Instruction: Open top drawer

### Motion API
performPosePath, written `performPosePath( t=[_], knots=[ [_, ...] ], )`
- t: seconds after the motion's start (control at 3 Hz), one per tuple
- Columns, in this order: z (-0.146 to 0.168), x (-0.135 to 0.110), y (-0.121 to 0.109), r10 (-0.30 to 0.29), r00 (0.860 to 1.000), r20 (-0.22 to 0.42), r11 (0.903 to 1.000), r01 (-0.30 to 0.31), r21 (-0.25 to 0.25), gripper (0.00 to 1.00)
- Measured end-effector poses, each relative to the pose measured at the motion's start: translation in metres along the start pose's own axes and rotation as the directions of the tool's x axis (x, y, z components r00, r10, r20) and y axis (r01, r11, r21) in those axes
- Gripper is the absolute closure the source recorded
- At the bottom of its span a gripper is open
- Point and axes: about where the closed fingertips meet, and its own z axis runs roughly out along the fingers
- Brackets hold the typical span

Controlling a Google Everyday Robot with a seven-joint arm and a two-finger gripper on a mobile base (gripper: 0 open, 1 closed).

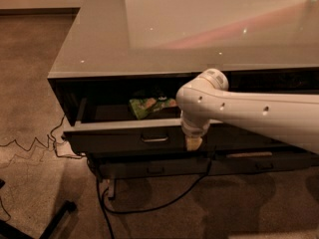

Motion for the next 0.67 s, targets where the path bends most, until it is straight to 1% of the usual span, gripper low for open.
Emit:
performPosePath(
  t=[0.33,0.67],
  knots=[
    [-0.008,0.008,0.013,0.013,1.000,-0.022,0.9999,-0.013,0.010,0.65],
    [-0.017,0.021,0.029,0.046,0.998,-0.052,0.9989,-0.046,0.014,0.88]
  ],
)
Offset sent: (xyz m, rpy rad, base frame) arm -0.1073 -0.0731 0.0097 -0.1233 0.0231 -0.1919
